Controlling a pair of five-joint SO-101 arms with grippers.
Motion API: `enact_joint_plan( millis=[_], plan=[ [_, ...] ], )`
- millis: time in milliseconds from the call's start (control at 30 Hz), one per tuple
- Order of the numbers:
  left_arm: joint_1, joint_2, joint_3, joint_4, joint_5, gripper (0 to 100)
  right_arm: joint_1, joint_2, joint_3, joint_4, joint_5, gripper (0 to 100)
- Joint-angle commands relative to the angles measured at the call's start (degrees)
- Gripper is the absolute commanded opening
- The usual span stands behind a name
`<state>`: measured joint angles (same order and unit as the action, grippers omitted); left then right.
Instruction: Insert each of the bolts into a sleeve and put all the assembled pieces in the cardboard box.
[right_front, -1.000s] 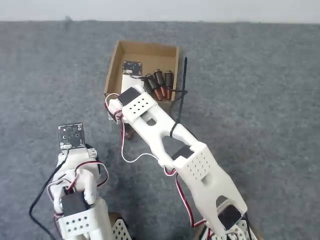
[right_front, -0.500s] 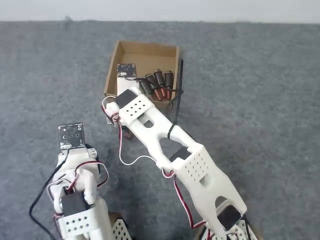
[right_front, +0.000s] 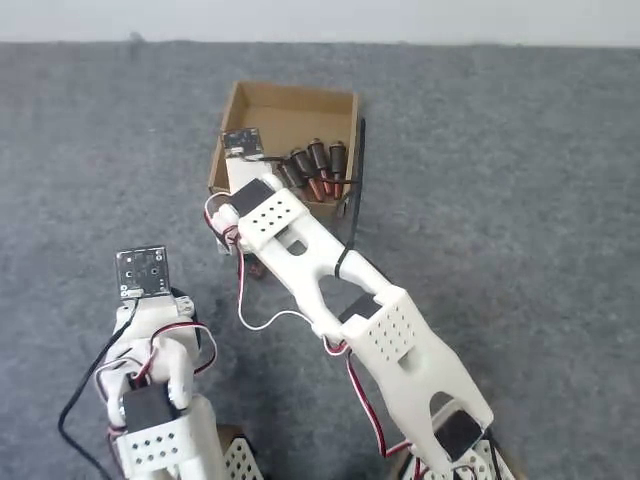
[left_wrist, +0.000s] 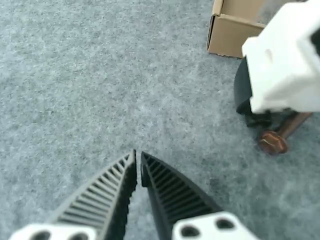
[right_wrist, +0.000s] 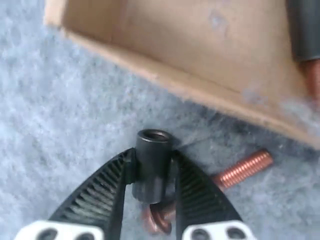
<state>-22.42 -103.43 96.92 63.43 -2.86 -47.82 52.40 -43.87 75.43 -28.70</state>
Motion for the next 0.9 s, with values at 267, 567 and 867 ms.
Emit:
enact_joint_plan(
  millis=[267, 567, 867],
  plan=[
    [0.0, -0.79, -1.19, -1.49, -0.53, 1, 1.71, -12.7, -8.35, 19.65, 8.97, 0.7],
    [0.0, -0.79, -1.19, -1.49, -0.53, 1, 11.3, -15.69, -8.35, 26.95, 11.34, 0.7],
    [0.0, -0.79, -1.19, -1.49, -0.53, 1, 16.66, -23.6, 3.87, 26.15, 11.25, 0.7]
  ],
)
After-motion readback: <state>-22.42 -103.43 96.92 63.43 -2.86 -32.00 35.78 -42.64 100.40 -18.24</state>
